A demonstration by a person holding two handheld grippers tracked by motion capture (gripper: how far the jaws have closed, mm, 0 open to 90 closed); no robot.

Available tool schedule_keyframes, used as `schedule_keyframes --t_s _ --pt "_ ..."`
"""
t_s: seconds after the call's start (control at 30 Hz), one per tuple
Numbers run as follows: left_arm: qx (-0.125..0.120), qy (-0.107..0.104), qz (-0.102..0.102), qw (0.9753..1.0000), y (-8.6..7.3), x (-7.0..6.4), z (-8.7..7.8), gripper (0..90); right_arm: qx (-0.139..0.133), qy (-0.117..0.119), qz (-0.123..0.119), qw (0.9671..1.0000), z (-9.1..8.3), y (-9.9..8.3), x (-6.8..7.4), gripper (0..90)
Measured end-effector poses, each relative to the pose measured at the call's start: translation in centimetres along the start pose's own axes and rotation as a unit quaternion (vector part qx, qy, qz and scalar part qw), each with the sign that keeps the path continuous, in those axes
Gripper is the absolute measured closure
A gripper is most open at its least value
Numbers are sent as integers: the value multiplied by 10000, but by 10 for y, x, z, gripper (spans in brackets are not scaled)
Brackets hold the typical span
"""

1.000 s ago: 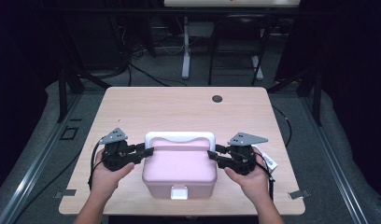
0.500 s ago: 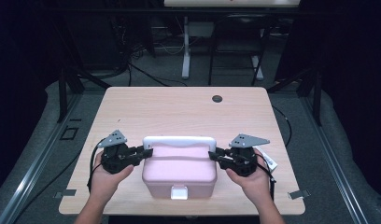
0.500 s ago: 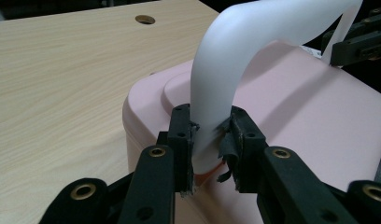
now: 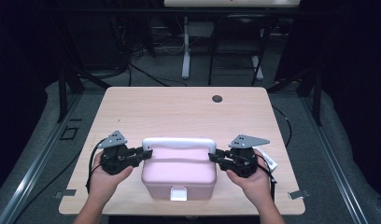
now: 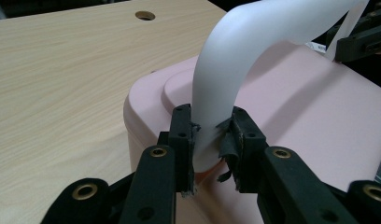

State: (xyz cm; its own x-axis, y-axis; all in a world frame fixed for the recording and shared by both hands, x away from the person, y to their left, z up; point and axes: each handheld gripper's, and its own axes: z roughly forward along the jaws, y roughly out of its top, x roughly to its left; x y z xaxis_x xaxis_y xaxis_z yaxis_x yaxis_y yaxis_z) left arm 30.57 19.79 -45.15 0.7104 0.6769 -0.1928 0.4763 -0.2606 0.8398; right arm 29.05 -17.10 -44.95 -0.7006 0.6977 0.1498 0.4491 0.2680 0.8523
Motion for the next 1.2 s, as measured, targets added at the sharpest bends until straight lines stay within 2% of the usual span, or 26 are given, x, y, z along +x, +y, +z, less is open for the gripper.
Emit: schedule_keyframes --t_s 0.2,0.63,0.93,1.13,1.2 --pt "-37 -13 12 10000 1 -1 -2 737 -8 14 -10 10000 -1 1 1 740" --pt "-190 -37 -20 9998 5 -1 -7 735 -216 93 67 9997 -5 4 1 740" --pt "-223 -121 -125 9996 5 0 -9 700 -251 127 107 9995 -4 5 -1 741" --pt "-242 -7 -70 9997 4 -1 -16 681 -269 129 107 9995 -5 6 -1 742" --pt "-246 87 -45 9996 4 -1 -24 682 -300 112 78 9995 -6 8 -1 742"
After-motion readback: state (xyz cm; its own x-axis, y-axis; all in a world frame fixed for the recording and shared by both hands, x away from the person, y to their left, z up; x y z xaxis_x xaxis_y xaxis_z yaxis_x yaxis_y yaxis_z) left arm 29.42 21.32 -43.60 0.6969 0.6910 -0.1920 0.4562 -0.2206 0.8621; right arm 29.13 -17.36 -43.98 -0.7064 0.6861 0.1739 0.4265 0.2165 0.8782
